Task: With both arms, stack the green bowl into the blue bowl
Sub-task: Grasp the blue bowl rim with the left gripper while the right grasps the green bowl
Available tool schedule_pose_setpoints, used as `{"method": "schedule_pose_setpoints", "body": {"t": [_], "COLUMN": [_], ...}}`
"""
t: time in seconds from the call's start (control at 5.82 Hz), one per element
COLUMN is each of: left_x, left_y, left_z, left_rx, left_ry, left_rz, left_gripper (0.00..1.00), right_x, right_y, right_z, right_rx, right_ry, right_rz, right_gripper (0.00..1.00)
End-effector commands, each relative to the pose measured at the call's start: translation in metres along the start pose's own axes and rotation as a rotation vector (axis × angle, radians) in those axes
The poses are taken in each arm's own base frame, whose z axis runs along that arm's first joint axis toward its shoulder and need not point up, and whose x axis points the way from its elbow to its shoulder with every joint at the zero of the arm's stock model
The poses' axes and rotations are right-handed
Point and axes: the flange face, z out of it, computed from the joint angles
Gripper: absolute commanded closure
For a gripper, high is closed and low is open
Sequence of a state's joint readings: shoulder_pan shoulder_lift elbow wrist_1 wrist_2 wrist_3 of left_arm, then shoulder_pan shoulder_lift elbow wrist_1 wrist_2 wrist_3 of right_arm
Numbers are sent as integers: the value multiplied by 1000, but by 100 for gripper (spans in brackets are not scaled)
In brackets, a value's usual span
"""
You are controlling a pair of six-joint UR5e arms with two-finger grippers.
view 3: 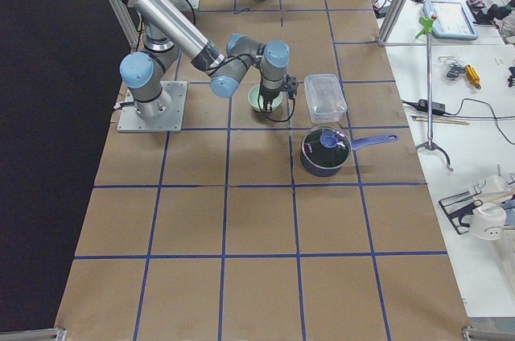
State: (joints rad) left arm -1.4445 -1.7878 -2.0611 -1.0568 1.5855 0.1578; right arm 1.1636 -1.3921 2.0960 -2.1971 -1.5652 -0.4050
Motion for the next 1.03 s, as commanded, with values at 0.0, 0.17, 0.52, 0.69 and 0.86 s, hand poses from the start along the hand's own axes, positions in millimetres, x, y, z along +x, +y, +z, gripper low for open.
{"method": "schedule_pose_setpoints", "body": {"t": [0.0, 0.17, 0.52, 0.69, 0.86], "left_x": [9, 36, 161, 231, 293], "left_y": [-1, -9, -22, -29, -31], "left_z": [-23, -45, -73, -77, -75], "left_rx": [46, 88, 161, 190, 224], "left_ry": [-15, -18, -47, -51, -56], "left_rz": [-10, -30, 165, 236, 310], "left_gripper": [100, 100, 100, 99, 98], "right_x": [-2, -14, -17, -22, -25], "right_y": [-19, -34, -42, -30, -22], "right_z": [-50, -90, -159, -195, -209], "right_rx": [-13, -28, -42, -33, -26], "right_ry": [-10, -10, -14, -11, -8], "right_rz": [-8, -19, -20, -20, -20], "right_gripper": [92, 92, 92, 92, 92]}}
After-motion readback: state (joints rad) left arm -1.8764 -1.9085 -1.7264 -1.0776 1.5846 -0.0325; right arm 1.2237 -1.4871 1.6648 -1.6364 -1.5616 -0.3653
